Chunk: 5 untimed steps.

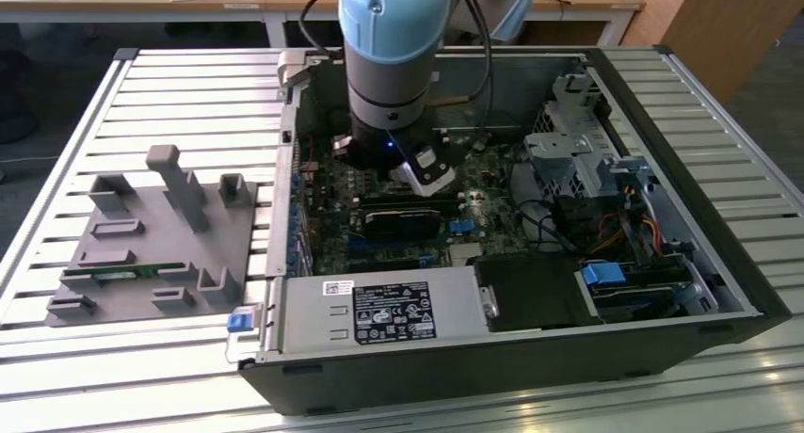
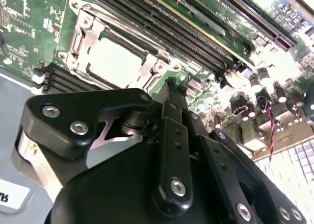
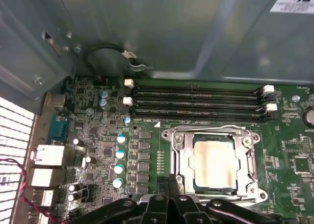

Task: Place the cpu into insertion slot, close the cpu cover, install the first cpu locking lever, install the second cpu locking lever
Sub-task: 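Install the second cpu locking lever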

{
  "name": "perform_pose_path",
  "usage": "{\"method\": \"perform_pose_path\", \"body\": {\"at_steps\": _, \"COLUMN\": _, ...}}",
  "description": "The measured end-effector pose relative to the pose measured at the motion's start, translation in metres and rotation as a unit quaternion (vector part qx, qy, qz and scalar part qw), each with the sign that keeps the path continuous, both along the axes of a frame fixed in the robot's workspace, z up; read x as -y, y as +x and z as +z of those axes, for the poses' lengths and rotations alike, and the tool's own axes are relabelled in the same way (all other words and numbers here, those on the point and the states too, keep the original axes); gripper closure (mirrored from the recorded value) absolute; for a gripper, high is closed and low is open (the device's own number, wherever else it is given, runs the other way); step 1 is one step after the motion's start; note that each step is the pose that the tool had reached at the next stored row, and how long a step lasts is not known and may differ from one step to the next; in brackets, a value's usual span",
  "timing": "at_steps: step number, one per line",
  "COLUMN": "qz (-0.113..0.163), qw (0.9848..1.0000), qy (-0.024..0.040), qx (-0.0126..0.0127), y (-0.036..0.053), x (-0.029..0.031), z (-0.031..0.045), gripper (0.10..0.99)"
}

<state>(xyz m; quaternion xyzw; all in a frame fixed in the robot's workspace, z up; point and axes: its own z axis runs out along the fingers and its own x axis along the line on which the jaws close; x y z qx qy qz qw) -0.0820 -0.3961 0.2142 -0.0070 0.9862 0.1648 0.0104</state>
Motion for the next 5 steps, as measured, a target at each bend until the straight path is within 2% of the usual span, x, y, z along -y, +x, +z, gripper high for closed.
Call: {"method": "perform_pose_path", "body": {"at_steps": 5, "qz": 0.000, "qw": 1.0000, "qy": 0.0000, "qx": -0.0001, "y": 0.0000, "x": -0.0006, "z": 0.0061, "gripper": 0.980}}
